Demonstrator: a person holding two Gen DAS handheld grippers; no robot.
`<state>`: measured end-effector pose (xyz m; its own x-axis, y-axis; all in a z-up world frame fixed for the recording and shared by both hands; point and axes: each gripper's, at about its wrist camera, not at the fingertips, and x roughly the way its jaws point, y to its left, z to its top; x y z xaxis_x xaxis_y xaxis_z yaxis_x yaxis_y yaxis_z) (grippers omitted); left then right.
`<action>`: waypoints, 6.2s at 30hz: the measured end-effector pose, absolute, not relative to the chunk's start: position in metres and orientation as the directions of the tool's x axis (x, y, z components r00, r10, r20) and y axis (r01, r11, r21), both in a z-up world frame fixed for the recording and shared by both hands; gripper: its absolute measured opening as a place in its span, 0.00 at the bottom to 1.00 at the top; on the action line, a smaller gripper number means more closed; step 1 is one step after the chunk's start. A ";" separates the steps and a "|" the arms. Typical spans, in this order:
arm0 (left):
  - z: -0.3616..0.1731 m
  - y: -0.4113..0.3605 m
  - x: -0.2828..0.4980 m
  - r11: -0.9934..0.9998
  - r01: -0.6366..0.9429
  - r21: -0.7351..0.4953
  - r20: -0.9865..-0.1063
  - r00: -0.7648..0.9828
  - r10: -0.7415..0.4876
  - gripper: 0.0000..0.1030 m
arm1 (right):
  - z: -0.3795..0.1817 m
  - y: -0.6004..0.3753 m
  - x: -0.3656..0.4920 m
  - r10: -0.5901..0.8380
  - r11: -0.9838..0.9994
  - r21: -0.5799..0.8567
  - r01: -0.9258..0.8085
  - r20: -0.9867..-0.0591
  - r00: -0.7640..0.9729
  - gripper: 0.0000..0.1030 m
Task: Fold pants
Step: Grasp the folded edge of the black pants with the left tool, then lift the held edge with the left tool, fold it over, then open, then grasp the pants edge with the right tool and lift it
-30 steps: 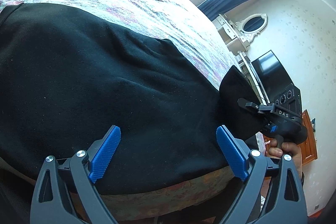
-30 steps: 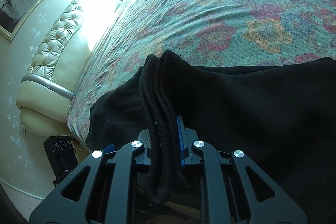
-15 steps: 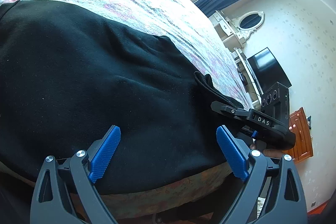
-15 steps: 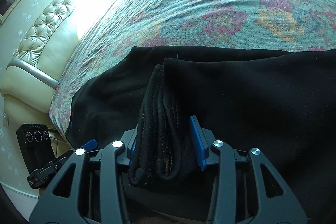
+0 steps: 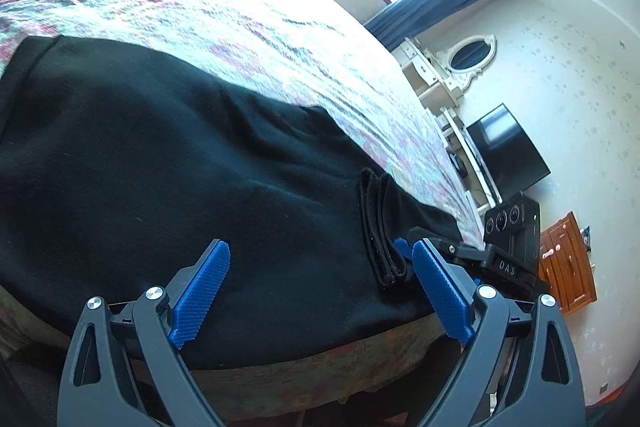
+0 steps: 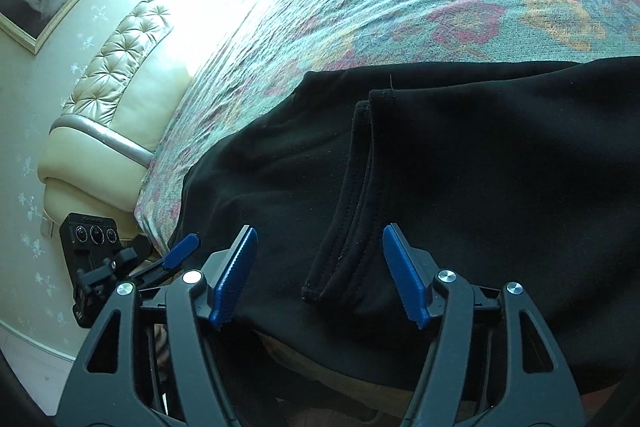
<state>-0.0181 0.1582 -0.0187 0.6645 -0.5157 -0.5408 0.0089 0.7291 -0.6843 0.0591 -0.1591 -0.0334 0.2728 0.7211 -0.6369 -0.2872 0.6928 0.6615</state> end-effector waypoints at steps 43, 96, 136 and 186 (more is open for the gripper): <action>-0.055 0.337 -0.004 0.704 -0.191 -0.684 -0.682 0.509 -0.525 0.89 | -0.032 -0.166 -0.018 0.829 0.556 0.770 -0.314 -0.540 0.144 0.78; -0.007 -0.011 0.074 0.641 0.220 -0.735 -0.541 0.380 -0.750 0.71 | -0.025 -0.305 -0.016 0.769 0.557 0.822 -0.113 -0.460 0.444 0.78; -0.057 0.135 0.037 0.731 -0.189 -0.656 -0.682 0.564 -0.467 0.88 | -0.048 -0.245 0.089 0.697 0.714 0.686 -0.144 -0.673 0.249 0.27; -0.057 0.134 0.030 0.690 -0.210 -0.693 -0.651 0.594 -0.473 0.88 | -0.060 -0.294 0.092 0.841 0.539 0.839 -0.080 -0.530 0.105 0.35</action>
